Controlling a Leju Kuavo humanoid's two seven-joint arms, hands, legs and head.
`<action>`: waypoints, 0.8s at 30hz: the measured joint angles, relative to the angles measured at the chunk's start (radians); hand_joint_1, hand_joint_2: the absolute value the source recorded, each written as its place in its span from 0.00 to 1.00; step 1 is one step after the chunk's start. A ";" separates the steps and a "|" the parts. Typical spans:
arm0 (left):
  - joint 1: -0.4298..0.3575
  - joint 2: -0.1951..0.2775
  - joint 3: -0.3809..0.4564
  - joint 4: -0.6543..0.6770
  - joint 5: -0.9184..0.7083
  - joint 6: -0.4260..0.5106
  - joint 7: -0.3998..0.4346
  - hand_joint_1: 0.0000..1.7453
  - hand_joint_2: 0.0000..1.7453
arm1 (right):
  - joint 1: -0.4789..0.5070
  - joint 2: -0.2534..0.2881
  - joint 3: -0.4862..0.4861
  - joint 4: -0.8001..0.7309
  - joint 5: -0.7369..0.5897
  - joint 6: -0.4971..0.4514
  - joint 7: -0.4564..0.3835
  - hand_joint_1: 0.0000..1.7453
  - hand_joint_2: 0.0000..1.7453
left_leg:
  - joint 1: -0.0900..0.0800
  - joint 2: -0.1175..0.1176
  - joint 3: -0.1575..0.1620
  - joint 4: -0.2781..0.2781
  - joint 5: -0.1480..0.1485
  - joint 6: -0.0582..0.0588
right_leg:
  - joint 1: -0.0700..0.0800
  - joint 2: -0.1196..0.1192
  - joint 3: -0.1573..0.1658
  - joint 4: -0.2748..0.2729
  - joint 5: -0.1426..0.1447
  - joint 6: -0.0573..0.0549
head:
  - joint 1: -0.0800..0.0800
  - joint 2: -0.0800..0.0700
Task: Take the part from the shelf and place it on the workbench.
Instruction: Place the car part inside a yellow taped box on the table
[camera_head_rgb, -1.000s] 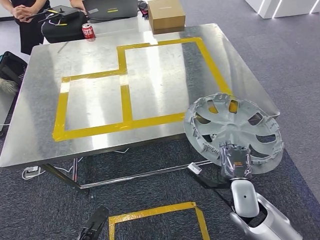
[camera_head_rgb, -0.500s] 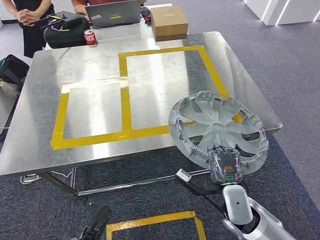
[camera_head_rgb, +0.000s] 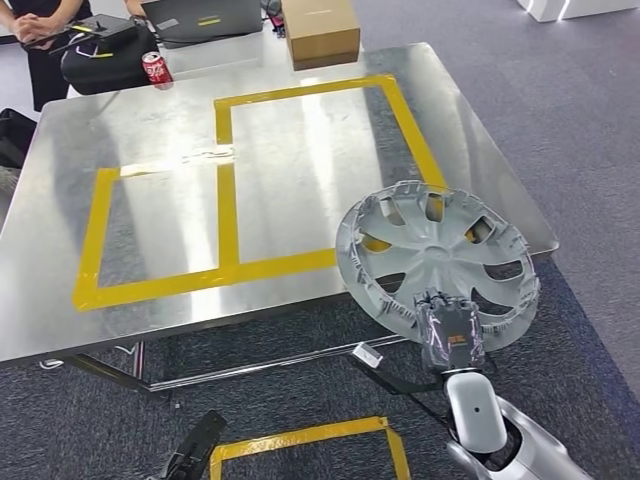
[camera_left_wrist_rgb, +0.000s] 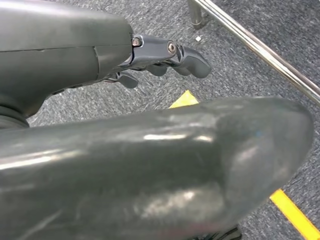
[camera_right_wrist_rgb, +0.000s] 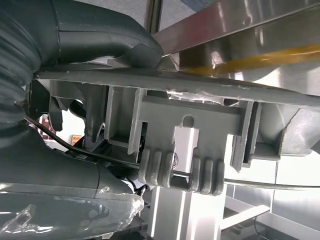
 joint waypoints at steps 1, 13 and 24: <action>0.001 0.000 0.000 0.000 0.001 0.001 0.001 0.00 0.00 | 0.001 0.000 0.000 0.000 0.000 0.000 0.000 1.00 1.00 | 0.001 0.000 -0.001 -0.001 -0.001 -0.011 | 0.001 0.000 0.001 0.000 0.000 -0.002 | 0.000 0.000; 0.002 0.002 0.000 0.000 0.009 -0.003 0.004 0.00 0.00 | 0.000 0.000 0.001 -0.002 -0.001 0.000 0.000 1.00 1.00 | -0.005 0.000 0.001 0.013 -0.002 0.000 | -0.006 -0.001 0.026 -0.027 0.017 0.013 | 0.000 0.000; 0.000 0.002 0.000 0.000 0.009 -0.014 0.006 0.00 0.00 | 0.006 0.002 0.001 -0.009 -0.001 -0.003 -0.001 1.00 1.00 | -0.010 0.001 0.026 0.004 -0.017 0.057 | -0.003 -0.017 -0.073 0.166 -0.042 0.047 | 0.007 0.000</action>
